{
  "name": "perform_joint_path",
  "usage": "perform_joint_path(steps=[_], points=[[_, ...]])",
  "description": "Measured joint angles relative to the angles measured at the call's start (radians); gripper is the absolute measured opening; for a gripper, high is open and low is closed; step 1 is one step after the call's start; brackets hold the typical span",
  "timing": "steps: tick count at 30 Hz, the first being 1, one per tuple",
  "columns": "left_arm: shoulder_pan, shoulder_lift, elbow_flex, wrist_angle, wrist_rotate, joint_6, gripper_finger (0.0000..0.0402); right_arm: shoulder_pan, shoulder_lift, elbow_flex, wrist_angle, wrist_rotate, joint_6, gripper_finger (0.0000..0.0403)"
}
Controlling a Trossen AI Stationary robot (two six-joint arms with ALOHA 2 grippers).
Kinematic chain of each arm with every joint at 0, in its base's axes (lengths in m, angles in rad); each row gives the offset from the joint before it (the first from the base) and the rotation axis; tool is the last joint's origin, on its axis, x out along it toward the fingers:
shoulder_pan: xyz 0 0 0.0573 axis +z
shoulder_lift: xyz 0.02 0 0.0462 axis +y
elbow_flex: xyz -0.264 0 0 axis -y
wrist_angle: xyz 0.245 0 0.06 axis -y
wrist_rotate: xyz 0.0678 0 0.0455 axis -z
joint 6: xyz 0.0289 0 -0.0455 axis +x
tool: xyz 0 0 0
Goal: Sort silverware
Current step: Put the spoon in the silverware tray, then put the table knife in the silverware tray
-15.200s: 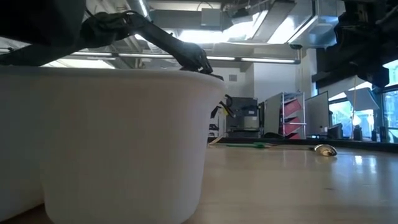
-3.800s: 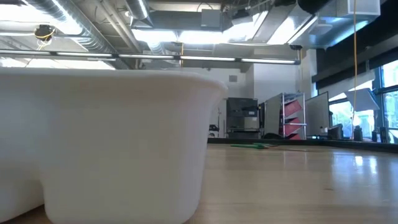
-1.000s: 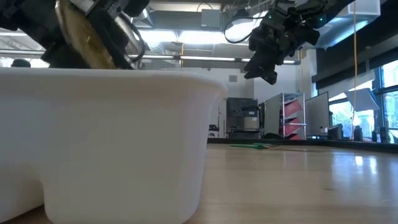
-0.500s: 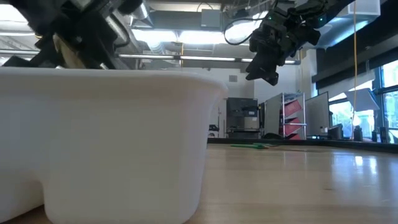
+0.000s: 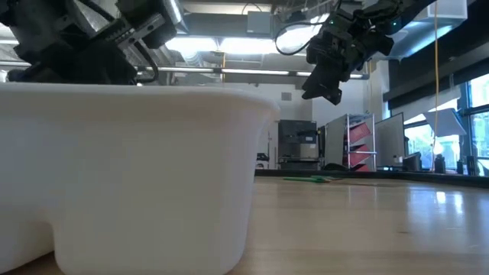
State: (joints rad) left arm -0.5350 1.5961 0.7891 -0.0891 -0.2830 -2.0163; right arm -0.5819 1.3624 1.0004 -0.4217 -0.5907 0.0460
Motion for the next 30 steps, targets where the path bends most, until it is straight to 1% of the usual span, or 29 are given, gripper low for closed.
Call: perform_joint_path(steps=[5, 9, 13, 16, 20, 24, 27, 30], points=[[0.001, 0.027, 0.000, -0.003, 0.000, -0.004, 0.0014, 0.000, 0.000, 0.000, 0.000, 0.001, 0.000, 0.0122], [0.001, 0.059, 0.002, 0.028, -0.002, -0.011, 0.0015, 0.000, 0.000, 0.000, 0.000, 0.001, 0.000, 0.0122], [0.002, 0.079, 0.003, 0.041, 0.031, -0.011, 0.0019, 0.000, 0.000, 0.000, 0.000, 0.001, 0.000, 0.0122], [0.003, 0.079, 0.004, 0.040, 0.059, 0.014, 0.0036, 0.000, 0.000, 0.000, 0.000, 0.000, 0.000, 0.0122], [0.006, 0.079, 0.004, 0.041, 0.064, 0.034, 0.0070, 0.000, 0.000, 0.000, 0.000, 0.000, 0.000, 0.0122], [0.022, 0.063, 0.003, 0.042, 0.087, 0.035, 0.0090, 0.000, 0.000, 0.000, 0.000, -0.001, 0.000, 0.0122], [0.031, 0.030, -0.003, 0.031, 0.108, 0.045, 0.0090, 0.000, 0.000, 0.000, -0.001, -0.003, 0.000, 0.0122], [0.031, -0.014, -0.005, 0.049, 0.119, 0.098, 0.0082, 0.000, 0.000, 0.000, -0.025, 0.000, 0.001, 0.0122]])
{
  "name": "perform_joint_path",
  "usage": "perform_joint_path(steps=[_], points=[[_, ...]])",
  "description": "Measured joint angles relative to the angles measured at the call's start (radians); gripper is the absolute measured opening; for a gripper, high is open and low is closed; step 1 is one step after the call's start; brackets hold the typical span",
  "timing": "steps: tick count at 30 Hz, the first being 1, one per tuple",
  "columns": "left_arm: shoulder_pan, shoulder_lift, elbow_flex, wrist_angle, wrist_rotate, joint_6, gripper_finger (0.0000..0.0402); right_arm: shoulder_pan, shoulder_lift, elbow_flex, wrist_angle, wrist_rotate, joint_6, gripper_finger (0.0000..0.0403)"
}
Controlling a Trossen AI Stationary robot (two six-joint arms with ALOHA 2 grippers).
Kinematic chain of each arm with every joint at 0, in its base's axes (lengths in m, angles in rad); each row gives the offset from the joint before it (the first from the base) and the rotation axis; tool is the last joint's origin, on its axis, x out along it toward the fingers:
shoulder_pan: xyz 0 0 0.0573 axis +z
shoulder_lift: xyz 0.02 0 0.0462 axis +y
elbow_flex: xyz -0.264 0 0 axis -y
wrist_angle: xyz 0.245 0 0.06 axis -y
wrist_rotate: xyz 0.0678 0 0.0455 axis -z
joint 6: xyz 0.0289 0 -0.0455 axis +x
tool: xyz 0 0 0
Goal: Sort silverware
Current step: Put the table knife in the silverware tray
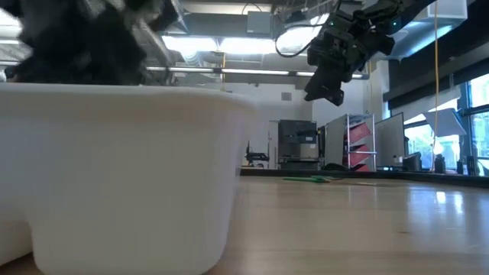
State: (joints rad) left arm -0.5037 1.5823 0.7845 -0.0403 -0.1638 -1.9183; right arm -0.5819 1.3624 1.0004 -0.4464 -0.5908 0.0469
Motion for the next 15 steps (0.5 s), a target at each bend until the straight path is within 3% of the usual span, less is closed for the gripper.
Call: perform_joint_path(steps=[3, 10, 15], points=[[0.001, -0.054, 0.003, 0.018, -0.009, 0.051, 0.0074, 0.000, 0.000, 0.000, -0.055, 0.072, 0.000, 0.0122], [0.013, -0.186, 0.003, 0.028, -0.019, 0.200, 0.0068, -0.001, 0.014, 0.000, -0.168, 0.439, 0.024, 0.0122], [0.057, -0.244, 0.003, 0.032, -0.117, 0.407, 0.0068, -0.002, 0.053, 0.000, -0.154, 0.494, -0.045, 0.0122]])
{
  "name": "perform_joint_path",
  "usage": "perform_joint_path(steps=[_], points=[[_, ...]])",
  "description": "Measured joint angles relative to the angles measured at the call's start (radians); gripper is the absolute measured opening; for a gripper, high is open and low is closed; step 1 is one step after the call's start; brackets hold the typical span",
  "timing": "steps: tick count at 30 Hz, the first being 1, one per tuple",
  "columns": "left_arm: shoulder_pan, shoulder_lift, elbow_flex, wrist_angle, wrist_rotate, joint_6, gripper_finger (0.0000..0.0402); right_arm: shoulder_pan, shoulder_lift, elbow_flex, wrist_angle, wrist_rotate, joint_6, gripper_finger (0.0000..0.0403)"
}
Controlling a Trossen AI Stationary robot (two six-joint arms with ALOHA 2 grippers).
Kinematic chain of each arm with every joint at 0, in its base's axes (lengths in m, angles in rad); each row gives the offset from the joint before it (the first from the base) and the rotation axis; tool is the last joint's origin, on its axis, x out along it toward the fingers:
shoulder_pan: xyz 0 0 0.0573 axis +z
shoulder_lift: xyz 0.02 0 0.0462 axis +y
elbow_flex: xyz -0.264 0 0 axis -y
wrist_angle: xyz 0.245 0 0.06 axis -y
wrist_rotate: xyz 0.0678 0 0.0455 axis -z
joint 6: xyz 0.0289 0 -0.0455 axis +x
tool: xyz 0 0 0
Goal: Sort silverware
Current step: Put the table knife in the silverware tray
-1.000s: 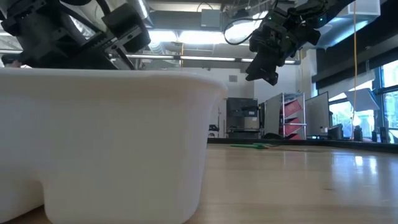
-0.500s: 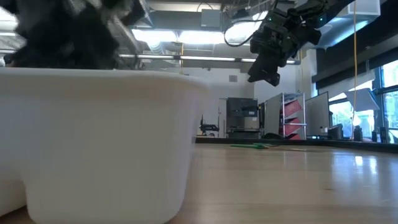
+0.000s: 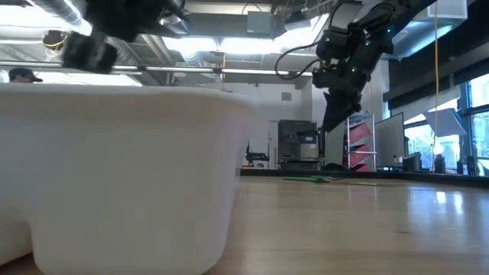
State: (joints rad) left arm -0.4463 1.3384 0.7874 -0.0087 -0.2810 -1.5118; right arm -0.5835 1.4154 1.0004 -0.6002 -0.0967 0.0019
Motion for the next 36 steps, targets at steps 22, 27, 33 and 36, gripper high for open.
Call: perform_joint_path(steps=[22, 27, 33, 36], points=[[0.171, -0.008, 0.001, -0.011, -0.037, 0.546, 0.0068, -0.006, 0.210, 0.000, -0.010, 0.006, -0.908, 0.0122], [0.202, -0.008, 0.001, -0.010, -0.037, 0.546, 0.0068, -0.006, 0.257, 0.000, 0.030, 0.063, -1.025, 0.0122], [0.238, -0.008, 0.001, -0.009, -0.048, 0.516, 0.0068, -0.007, 0.303, 0.000, 0.027, 0.089, -1.151, 0.0122], [0.251, -0.008, 0.001, -0.009, -0.048, 0.513, 0.0068, -0.007, 0.333, 0.000, 0.042, 0.100, -1.163, 0.0122]])
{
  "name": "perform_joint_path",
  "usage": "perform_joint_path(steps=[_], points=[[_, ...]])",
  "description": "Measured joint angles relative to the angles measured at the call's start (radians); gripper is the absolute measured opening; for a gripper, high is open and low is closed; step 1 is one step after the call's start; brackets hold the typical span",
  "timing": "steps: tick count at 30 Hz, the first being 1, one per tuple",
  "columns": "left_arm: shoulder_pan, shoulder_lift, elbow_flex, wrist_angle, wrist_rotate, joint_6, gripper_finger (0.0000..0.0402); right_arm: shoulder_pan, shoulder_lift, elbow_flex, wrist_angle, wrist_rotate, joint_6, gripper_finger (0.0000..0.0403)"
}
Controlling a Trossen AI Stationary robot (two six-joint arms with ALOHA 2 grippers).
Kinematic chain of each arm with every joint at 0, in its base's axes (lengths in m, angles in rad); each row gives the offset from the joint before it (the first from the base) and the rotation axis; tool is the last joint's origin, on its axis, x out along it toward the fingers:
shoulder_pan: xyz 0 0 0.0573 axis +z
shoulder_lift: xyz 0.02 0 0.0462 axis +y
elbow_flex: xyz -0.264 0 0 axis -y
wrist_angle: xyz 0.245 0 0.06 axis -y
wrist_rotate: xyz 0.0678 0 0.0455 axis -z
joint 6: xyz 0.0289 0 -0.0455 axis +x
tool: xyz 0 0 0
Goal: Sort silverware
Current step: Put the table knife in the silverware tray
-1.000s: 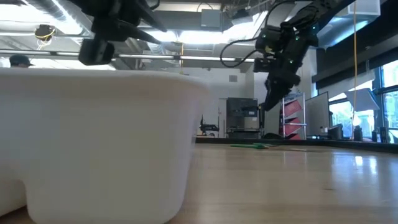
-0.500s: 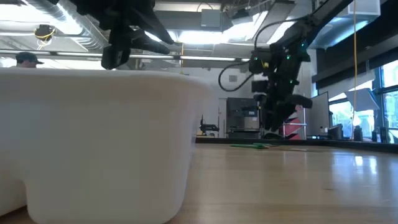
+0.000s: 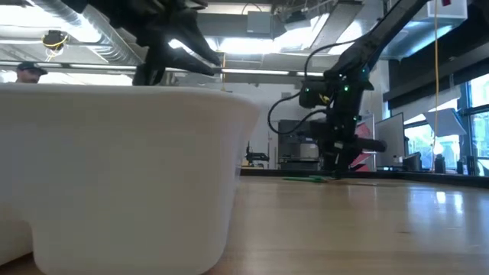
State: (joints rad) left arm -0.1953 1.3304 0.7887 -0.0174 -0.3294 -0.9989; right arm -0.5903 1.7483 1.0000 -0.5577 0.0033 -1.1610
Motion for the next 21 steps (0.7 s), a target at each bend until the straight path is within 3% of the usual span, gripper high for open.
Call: perform_joint_path(steps=[12, 21], points=[[0.007, 0.000, 0.000, 0.000, 0.000, -0.023, 0.0068, -0.001, 0.001, 0.018, 0.058, 0.065, 0.000, 0.0122], [0.009, 0.000, 0.000, -0.001, -0.001, 0.004, 0.0068, -0.023, 0.003, 0.019, 0.079, -0.006, -0.001, 0.0122]])
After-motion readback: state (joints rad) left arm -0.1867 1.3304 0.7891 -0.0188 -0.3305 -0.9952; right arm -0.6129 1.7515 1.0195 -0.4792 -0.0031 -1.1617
